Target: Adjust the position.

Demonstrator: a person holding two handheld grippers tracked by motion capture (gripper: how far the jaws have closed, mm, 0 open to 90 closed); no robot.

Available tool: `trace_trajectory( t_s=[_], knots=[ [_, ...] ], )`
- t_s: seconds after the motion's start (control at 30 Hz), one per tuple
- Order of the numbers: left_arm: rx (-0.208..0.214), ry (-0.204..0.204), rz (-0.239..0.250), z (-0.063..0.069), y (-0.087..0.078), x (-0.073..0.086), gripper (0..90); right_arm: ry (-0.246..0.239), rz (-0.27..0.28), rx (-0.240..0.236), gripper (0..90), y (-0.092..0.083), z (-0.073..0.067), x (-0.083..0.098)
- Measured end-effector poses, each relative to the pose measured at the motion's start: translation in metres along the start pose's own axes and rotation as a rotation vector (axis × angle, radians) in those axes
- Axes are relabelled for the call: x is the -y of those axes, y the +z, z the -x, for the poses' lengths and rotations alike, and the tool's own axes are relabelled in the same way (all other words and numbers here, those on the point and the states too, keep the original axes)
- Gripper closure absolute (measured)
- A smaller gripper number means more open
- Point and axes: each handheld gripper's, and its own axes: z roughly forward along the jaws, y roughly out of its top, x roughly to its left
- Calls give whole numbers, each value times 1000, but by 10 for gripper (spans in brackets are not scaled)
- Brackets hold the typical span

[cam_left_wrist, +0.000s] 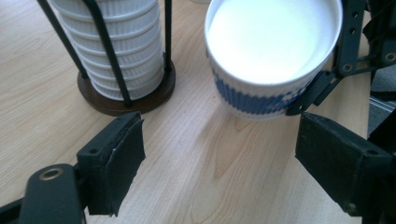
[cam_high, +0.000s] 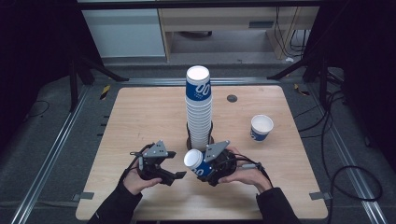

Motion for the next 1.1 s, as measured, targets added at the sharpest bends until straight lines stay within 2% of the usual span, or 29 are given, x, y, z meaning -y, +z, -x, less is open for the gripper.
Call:
trace_trajectory(
  t_s=[0.23, 0.5, 0.73, 0.97, 1.1],
  knots=[
    [15, 14, -3, 6, 4, -2, 150, -22, -26, -15, 193, 10, -5, -4],
    [41, 29, -18, 12, 10, -3, 154, -47, -27, -33, 193, 21, -11, -9],
    [56, 21, -21, 13, 12, -3, 176, -59, -25, -44, 193, 25, -16, -13],
    [78, 12, -15, 14, 14, -3, 237, -74, -25, -47, 193, 26, -18, -14],
    [88, -5, -12, 12, 13, -2, 249, -69, -21, -47, 184, 26, -18, -14]
  ],
)
